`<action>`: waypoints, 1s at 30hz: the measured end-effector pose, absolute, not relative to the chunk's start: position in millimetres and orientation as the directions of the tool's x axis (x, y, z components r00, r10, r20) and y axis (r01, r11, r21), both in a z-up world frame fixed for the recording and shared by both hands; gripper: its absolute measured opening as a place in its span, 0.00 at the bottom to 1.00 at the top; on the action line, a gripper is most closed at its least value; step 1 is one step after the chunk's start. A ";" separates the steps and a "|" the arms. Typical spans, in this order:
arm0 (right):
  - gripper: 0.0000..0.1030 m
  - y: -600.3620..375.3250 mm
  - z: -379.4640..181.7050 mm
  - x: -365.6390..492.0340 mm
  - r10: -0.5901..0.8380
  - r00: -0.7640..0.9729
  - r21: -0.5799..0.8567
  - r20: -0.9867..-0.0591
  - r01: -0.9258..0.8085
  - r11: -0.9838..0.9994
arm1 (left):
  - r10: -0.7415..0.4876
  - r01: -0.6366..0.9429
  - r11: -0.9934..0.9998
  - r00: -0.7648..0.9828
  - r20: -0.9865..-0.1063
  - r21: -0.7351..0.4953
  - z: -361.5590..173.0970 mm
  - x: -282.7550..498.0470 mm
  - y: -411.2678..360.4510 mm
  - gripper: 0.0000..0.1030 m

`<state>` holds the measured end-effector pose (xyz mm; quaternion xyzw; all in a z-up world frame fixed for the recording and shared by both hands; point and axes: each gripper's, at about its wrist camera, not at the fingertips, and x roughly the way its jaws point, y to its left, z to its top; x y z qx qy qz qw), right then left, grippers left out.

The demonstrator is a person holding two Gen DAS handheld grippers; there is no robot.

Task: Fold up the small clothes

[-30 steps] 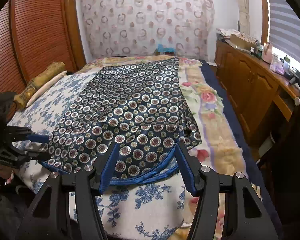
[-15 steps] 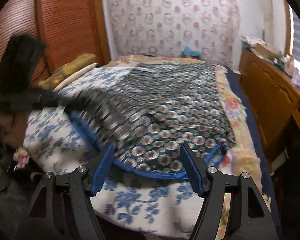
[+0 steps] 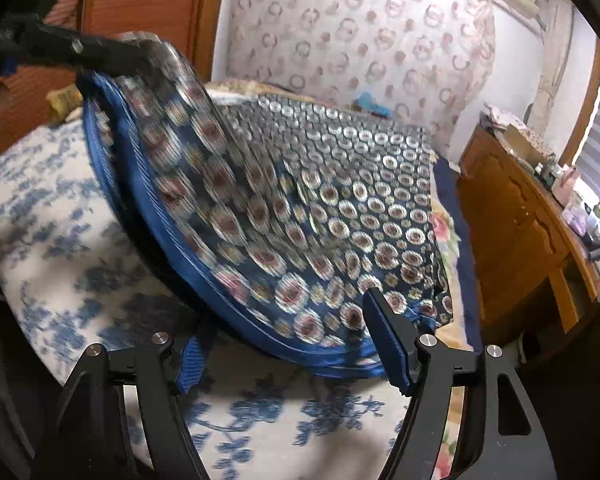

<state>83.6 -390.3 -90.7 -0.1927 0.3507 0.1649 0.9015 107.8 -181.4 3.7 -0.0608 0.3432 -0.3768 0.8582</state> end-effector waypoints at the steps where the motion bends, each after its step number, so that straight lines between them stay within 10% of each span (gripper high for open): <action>1: 0.70 -391.9 -93.5 84.7 0.162 0.693 -0.235 -0.703 -0.441 0.866 | -0.690 0.604 0.709 0.485 -0.537 -0.365 5.7 107.5 -178.7 0.00; 8: 0.67 -413.3 -94.8 96.0 0.115 0.706 -0.273 -0.698 -0.411 0.870 | -0.700 0.596 0.708 0.523 -0.487 -0.377 20.9 97.8 -155.3 0.00; 14: 0.08 -419.0 -79.1 102.1 0.136 0.725 -0.268 -0.675 -0.412 0.871 | -0.692 0.580 0.719 0.554 -0.462 -0.382 26.2 92.2 -134.3 0.00; 30: 0.04 -380.2 -1.6 140.1 0.292 0.736 -0.239 -0.610 -0.522 0.819 | -0.581 0.452 0.814 0.627 -0.520 -0.365 27.5 173.2 -95.1 0.01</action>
